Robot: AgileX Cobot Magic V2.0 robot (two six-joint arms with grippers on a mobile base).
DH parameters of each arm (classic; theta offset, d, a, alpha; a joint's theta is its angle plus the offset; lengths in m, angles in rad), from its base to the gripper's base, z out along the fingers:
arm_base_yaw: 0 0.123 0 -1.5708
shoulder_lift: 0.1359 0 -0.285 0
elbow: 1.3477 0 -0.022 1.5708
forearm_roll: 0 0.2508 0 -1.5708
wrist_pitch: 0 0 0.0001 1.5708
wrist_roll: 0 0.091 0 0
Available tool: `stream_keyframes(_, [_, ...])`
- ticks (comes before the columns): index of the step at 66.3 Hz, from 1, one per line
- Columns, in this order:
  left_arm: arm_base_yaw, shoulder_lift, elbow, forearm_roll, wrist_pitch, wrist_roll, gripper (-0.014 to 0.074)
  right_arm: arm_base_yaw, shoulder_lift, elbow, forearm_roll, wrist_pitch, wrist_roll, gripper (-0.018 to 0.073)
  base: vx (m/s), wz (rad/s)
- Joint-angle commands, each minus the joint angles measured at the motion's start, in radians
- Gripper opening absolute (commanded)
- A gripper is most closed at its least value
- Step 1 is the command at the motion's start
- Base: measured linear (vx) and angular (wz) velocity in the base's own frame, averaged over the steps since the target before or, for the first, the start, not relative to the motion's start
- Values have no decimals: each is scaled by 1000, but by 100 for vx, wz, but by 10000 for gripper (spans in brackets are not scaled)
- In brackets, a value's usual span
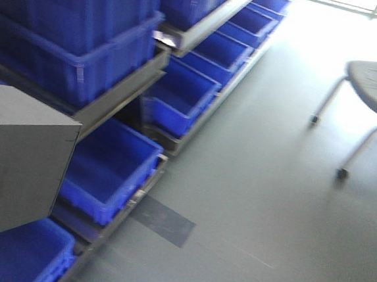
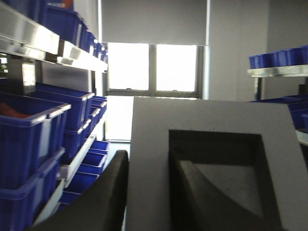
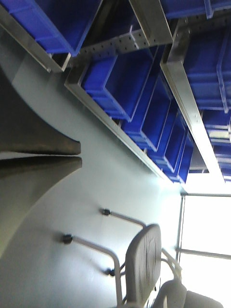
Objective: Sort gray base to blue bin
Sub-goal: 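Drive down the aisle toward the shelves of blue bins, then turn and stop facing two open blue bins on the shelf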
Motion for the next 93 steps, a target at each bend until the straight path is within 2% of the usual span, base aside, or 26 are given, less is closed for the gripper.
stream_keyframes(1, [-2, 9, -31, -10, -97, -13, -6, 0, -2, 2, -8, -75, -13, -5, 21, 81])
stream_keyframes(67, [-2, 9, -31, -10, -97, -13, -6, 0, -2, 2, -8, -75, -13, -5, 18, 70])
stream_keyframes(93, [-2, 9, -31, -10, -97, -13, -6, 0, -2, 2, -8, -75, -13, -5, 11, 43])
